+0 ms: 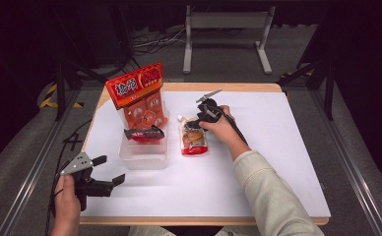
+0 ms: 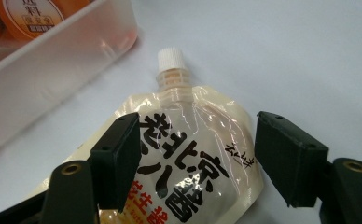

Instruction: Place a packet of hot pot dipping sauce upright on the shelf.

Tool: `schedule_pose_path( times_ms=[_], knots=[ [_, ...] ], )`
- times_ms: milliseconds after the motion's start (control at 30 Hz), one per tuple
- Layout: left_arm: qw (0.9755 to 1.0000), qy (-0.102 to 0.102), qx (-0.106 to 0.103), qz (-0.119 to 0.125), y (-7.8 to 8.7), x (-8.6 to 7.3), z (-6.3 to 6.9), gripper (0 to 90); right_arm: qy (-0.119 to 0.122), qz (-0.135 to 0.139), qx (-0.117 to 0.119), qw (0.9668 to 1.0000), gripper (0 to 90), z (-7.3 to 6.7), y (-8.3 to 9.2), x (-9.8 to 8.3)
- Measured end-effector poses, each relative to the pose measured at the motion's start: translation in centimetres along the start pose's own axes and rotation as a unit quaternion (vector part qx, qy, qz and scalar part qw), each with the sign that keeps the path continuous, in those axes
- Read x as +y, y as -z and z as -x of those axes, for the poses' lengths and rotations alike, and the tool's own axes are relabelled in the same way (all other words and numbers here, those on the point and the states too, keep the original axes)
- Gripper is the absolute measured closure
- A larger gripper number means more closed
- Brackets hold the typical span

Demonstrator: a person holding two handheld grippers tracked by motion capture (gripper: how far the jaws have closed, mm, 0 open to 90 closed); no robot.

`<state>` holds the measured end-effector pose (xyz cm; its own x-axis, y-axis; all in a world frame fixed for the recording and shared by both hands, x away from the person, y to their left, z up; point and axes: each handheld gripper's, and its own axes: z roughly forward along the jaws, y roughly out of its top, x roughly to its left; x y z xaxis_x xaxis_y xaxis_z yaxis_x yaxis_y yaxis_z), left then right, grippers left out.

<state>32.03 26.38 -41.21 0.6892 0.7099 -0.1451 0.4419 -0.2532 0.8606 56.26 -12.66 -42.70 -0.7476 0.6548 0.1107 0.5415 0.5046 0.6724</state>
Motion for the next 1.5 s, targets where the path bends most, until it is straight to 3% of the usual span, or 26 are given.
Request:
schedule_pose_path(
  times_ms=[400,600,733,900,933,1067,1333,1500],
  knots=[
    [1.0000,0.001,-0.001,-0.001,-0.1,0.0,0.1,2.0,0.000,-0.018,0.009,0.9998,22.4,0.1,-0.8,-0.4],
    [1.0000,-0.003,-0.001,-0.002,-0.1,0.0,0.1,1.9,0.015,-0.023,-0.005,0.9996,23.6,-0.4,-0.9,-0.4],
    [1.0000,-0.002,-0.001,-0.003,-0.2,0.0,0.1,2.0,0.019,-0.020,-0.015,0.9995,30.4,-0.4,-0.8,-0.5],
    [1.0000,-0.003,0.001,-0.005,-0.3,0.0,0.1,2.0,0.009,-0.003,-0.027,0.9996,48.9,-0.4,-0.4,-1.0],
    [1.0000,-0.003,0.001,-0.005,-0.3,0.0,0.1,2.0,0.009,-0.003,-0.027,0.9996,48.9,-0.4,-0.4,-1.0],
    [1.0000,-0.005,-0.001,-0.007,-0.4,0.1,0.1,1.9,0.015,0.010,-0.036,0.9992,66.5,-0.4,-0.2,-1.5],
    [0.9999,-0.006,-0.003,-0.008,-0.5,0.1,0.2,2.0,0.030,0.000,-0.037,0.9989,83.0,-0.7,0.1,-1.6],
    [1.0000,-0.005,-0.003,-0.008,-0.6,0.1,0.1,1.9,0.030,-0.004,-0.041,0.9987,88.1,-0.9,0.2,-1.5]
  ],
)
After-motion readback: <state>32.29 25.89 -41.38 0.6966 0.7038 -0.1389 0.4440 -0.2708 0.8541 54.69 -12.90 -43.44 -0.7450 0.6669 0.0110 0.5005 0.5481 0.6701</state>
